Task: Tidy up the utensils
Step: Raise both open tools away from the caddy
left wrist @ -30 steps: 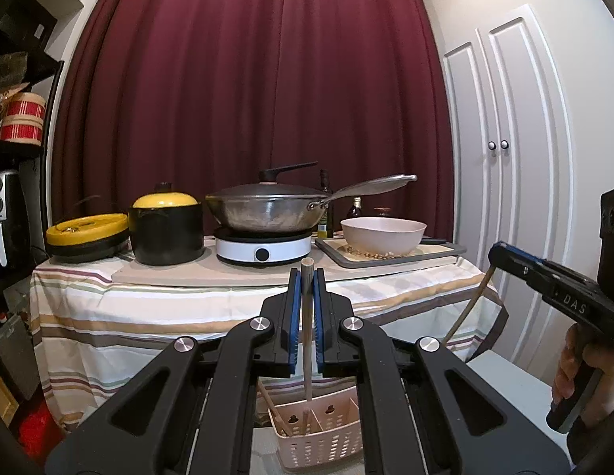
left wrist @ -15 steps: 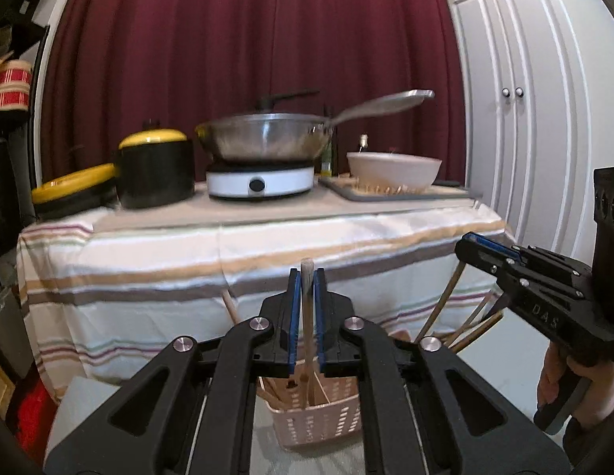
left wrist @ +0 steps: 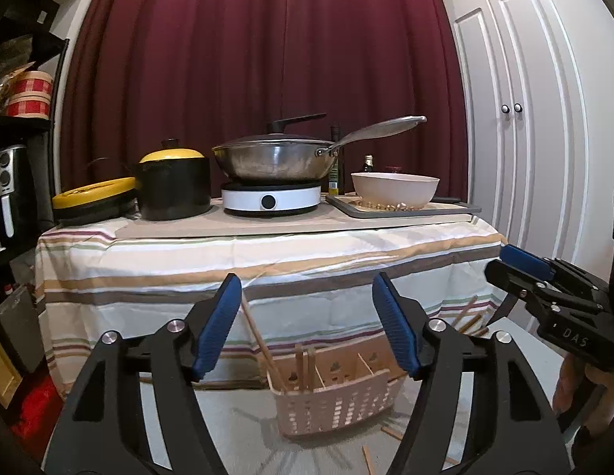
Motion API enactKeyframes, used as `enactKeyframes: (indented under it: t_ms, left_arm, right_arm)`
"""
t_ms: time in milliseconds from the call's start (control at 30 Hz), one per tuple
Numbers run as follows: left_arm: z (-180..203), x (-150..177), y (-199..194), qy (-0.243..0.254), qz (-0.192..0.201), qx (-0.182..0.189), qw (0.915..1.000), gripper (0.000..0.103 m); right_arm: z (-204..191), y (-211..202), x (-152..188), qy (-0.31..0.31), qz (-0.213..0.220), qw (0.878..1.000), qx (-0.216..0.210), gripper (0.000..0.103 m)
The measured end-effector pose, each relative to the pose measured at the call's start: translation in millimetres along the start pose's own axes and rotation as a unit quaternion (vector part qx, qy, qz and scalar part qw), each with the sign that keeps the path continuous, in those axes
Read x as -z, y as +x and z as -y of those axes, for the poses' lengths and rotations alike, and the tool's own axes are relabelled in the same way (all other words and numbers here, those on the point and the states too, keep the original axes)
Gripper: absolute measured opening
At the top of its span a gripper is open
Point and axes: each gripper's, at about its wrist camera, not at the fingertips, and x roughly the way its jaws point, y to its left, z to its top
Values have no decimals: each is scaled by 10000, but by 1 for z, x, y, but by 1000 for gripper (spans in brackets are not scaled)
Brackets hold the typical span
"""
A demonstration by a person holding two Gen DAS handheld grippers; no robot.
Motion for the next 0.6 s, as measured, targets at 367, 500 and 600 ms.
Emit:
enactKeyframes:
  t_ms: [367, 500, 600]
  left_arm:
    - [8, 80, -36, -202, -664, -260, 9973, 69]
    - [11, 116, -43, -364, -943, -306, 9944, 69]
    - [14, 141, -49, -374, -1155, -365, 9919, 69]
  right_arm:
    - [17, -45, 75, 322, -658, 9967, 340, 47]
    - [21, -62, 115, 458, -1003, 9926, 506, 47]
    - [20, -70, 137, 459, -1248, 9896, 551, 47]
